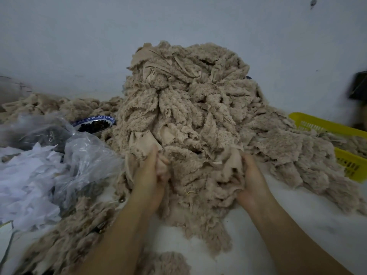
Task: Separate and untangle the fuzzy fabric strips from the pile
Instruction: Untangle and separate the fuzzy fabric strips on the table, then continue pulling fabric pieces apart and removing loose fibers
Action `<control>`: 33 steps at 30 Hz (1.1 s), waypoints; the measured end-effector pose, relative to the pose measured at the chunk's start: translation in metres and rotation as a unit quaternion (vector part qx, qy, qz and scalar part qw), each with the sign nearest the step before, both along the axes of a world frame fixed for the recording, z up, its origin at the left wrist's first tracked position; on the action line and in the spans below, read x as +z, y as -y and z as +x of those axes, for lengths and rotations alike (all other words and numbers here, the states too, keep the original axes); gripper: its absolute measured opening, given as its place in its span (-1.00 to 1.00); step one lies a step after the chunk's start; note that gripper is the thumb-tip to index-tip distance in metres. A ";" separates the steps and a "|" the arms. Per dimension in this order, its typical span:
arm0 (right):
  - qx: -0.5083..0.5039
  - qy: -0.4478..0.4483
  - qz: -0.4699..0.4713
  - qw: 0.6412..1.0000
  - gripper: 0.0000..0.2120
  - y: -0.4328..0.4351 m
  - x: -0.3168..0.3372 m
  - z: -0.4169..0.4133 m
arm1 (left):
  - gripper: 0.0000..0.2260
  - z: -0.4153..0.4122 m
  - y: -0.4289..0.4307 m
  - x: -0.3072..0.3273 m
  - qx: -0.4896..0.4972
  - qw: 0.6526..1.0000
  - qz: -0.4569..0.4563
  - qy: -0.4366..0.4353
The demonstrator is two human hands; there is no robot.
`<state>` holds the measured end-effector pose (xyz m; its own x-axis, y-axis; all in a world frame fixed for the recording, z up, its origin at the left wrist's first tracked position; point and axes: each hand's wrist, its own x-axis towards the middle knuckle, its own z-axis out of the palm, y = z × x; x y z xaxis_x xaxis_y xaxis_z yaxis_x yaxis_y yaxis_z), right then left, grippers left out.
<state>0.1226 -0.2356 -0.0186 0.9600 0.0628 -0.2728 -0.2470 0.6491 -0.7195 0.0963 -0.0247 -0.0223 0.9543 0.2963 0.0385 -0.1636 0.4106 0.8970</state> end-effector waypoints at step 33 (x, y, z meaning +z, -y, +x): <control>0.026 0.165 -0.281 0.945 -0.69 -0.016 -0.006 -0.007 | -0.81 -0.002 0.007 0.000 0.074 0.993 0.081 -0.035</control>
